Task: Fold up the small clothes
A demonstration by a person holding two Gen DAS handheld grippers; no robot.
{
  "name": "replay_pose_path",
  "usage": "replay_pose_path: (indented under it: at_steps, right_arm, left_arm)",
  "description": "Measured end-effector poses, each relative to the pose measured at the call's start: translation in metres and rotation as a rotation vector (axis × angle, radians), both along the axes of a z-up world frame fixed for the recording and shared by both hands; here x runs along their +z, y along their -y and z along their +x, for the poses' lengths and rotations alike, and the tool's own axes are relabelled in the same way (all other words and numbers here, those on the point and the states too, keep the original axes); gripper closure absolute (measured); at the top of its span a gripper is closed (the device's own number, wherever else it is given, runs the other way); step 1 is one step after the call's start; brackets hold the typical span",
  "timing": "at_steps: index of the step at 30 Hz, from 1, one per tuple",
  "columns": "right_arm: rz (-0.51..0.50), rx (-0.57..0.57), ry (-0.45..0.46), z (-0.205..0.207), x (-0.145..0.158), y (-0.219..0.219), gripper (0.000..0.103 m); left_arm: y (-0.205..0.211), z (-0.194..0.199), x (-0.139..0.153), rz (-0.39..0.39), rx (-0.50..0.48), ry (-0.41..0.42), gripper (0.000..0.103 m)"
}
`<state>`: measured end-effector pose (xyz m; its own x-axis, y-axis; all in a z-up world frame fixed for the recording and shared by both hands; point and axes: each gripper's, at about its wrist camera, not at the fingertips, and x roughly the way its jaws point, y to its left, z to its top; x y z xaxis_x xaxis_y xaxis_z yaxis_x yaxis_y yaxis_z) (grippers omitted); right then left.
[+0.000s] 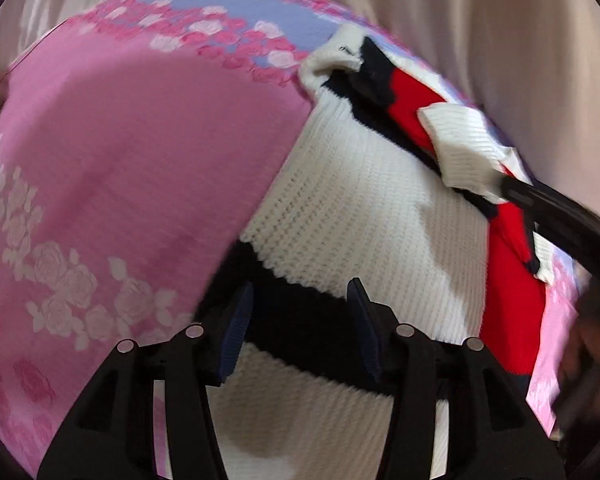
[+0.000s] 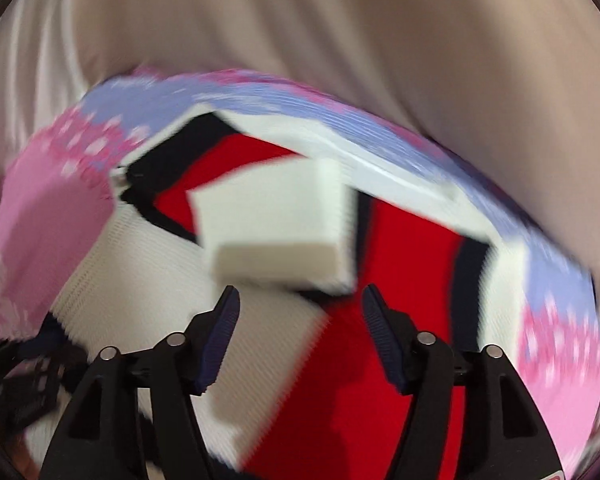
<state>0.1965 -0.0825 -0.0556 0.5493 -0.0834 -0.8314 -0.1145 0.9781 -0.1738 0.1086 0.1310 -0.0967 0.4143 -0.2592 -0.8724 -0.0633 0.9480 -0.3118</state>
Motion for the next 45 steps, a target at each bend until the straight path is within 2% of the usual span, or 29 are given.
replay_pose_path:
  at_steps: [2,4,5,6,7,8,9,10,12,14,16,17,19,21,22,24,26,30,32,34,35,36,37,38,40,42,43,44,45]
  right_arm:
    - [-0.015,0.013,-0.060,0.023,-0.020,-0.017,0.038]
    - [0.019,-0.046,-0.126,0.042,-0.042,-0.019,0.038]
    - [0.034,-0.087,-0.144,0.046,-0.049,-0.016,0.045]
    - [0.049,-0.139,-0.144,0.048,-0.051,-0.010,0.065]
    - [0.060,-0.176,-0.132,0.048,-0.048,-0.005,0.077]
    - [0.126,-0.244,-0.123,0.047,-0.038,0.009,0.088]
    - [0.216,-0.297,-0.103,0.044,-0.027,0.024,0.089]
    - [0.312,-0.367,-0.044,0.036,-0.006,0.047,0.089]
    - [0.354,-0.461,0.054,0.021,0.031,0.084,0.089]
    - [0.415,-0.540,0.101,0.005,0.052,0.127,0.089]
    - [0.442,-0.597,0.075,-0.004,0.047,0.163,0.087]
    - [0.402,-0.624,0.016,-0.006,0.028,0.184,0.082]
    - [0.393,-0.646,-0.075,-0.010,-0.004,0.203,0.082]
    - [0.485,-0.672,-0.124,-0.020,-0.032,0.219,0.080]
    - [0.518,-0.676,-0.112,-0.025,-0.037,0.223,0.077]
    - [0.590,-0.677,-0.080,-0.031,-0.042,0.229,0.058]
    - [0.628,-0.668,-0.064,-0.032,-0.046,0.232,0.056]
    - [0.622,-0.686,-0.049,-0.034,-0.048,0.240,0.055]
    - [0.627,-0.711,-0.050,-0.033,-0.051,0.246,0.055]
    - [0.642,-0.747,-0.043,-0.029,-0.054,0.249,0.058]
    - [0.648,-0.752,-0.043,-0.029,-0.050,0.248,0.067]
    - [0.659,-0.744,-0.037,-0.022,-0.047,0.248,0.097]
    - [0.669,-0.729,-0.027,-0.023,-0.042,0.253,0.095]
    - [0.703,-0.698,0.020,-0.017,-0.024,0.253,0.096]
    - [0.793,-0.590,0.189,-0.015,0.029,0.249,0.096]
    - [0.797,-0.487,0.318,-0.019,0.068,0.242,0.097]
    - [0.773,-0.451,0.359,-0.021,0.076,0.239,0.097]
    - [0.708,-0.453,0.321,-0.017,0.062,0.241,0.097]
    - [0.664,-0.495,0.201,-0.004,0.028,0.247,0.097]
  left_arm:
    - [0.004,-0.002,-0.002,0.018,-0.051,0.006,0.056]
    - [0.001,-0.003,-0.002,0.035,-0.094,0.013,0.056]
    - [0.002,-0.003,-0.002,0.041,-0.120,0.014,0.056]
    - [0.001,-0.002,-0.002,0.042,-0.135,0.013,0.056]
    - [0.001,-0.001,-0.002,0.039,-0.146,0.011,0.056]
    - [0.001,0.001,-0.002,0.030,-0.153,0.005,0.056]
    - [-0.001,0.003,-0.002,0.010,-0.152,-0.007,0.056]
    - [-0.005,0.003,-0.001,-0.010,-0.146,-0.017,0.056]
    - [-0.011,0.008,0.000,-0.059,-0.120,-0.045,0.056]
    - [-0.014,0.011,0.006,-0.108,-0.084,-0.048,0.056]
    - [-0.015,0.019,0.014,-0.143,-0.035,-0.037,0.056]
    - [-0.014,0.026,0.021,-0.159,-0.009,-0.029,0.055]
    - [-0.010,0.038,0.031,-0.164,0.025,-0.019,0.055]
    - [-0.004,0.058,0.041,-0.190,0.069,-0.012,0.049]
    - [-0.001,0.066,0.045,-0.205,0.079,-0.012,0.047]
    - [0.010,0.085,0.047,-0.219,0.097,-0.011,0.046]
    - [0.021,0.100,0.042,-0.223,0.117,-0.034,0.045]
    - [0.032,0.124,0.009,-0.285,0.210,-0.134,0.045]
    - [0.032,0.134,0.000,-0.256,0.255,-0.136,0.050]
    - [0.028,0.145,-0.003,-0.235,0.286,-0.096,0.076]
    - [0.026,0.149,-0.002,-0.242,0.284,-0.076,0.093]
    - [0.023,0.154,0.004,-0.246,0.285,-0.052,0.094]
    - [0.020,0.156,0.014,-0.257,0.292,-0.011,0.094]
    - [0.018,0.156,0.024,-0.263,0.292,0.030,0.094]
    - [0.012,0.153,0.048,-0.245,0.286,0.129,0.095]
    - [0.009,0.155,0.047,-0.210,0.296,0.145,0.094]
    - [0.010,0.159,0.037,-0.176,0.287,0.125,0.094]
    - [0.014,0.162,0.026,-0.122,0.281,0.102,0.094]
    - [0.018,0.162,0.011,-0.059,0.274,0.071,0.094]
